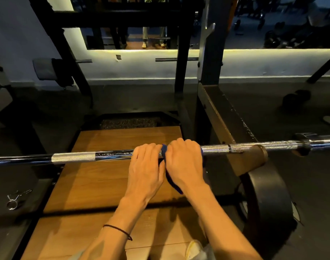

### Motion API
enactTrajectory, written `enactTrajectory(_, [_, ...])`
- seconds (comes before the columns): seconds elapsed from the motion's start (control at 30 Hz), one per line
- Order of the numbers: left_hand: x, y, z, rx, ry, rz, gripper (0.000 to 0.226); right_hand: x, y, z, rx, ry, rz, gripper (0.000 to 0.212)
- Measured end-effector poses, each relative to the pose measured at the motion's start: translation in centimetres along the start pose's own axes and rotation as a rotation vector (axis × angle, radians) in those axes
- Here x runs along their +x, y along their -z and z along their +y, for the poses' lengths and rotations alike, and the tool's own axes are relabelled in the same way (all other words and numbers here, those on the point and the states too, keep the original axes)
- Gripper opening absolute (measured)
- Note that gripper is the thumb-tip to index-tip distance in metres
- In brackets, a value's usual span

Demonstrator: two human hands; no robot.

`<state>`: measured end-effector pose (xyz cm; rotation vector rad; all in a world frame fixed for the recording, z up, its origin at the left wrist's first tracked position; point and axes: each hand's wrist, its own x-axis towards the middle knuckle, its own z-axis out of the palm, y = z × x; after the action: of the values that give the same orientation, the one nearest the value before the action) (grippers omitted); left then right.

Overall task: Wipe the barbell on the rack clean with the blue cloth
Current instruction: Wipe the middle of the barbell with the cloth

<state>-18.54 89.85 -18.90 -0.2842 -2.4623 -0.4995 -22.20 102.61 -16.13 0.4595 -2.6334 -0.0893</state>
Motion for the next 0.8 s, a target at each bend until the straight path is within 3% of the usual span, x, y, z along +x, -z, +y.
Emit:
enactTrajectory(0.13, [0.2, 0.4, -1.0, 0.043, -0.011, -0.043, 0.032, -0.6, -0.3, 5.1, 0.053, 0.033, 0.092, 0.027])
enactTrajectory(0.27, [0.4, 0.8, -0.5, 0.062, -0.006, -0.046, 0.030, -2.4, -1.2, 10.6, 0.109, -0.206, 0.094, 0.027])
enactTrajectory(0.37, [2.7, 2.3, -0.1, 0.110, 0.013, -0.132, 0.030, -2.3, -1.7, 9.2, 0.143, -0.349, 0.101, 0.034])
enactTrajectory(0.5, [6.3, 2.3, 1.0, 0.129, 0.192, -0.303, 0.030, -0.7, -0.6, 2.4, 0.123, -0.195, 0.032, 0.037])
enactTrajectory(0.6, [6.4, 1.4, 1.1, 0.412, 0.051, -0.434, 0.032, -0.7, -0.7, 0.1, 0.229, -0.105, 0.054, 0.039])
enactTrajectory(0.7, [6.3, 1.6, 0.6, 0.400, -0.024, -0.551, 0.048, -0.8, -0.8, 3.4, 0.203, 0.032, 0.112, 0.033])
enactTrajectory(0.8, [5.9, 2.0, 0.3, 0.257, 0.041, -0.513, 0.041, -1.0, -0.6, 8.8, 0.003, -0.011, 0.093, 0.031])
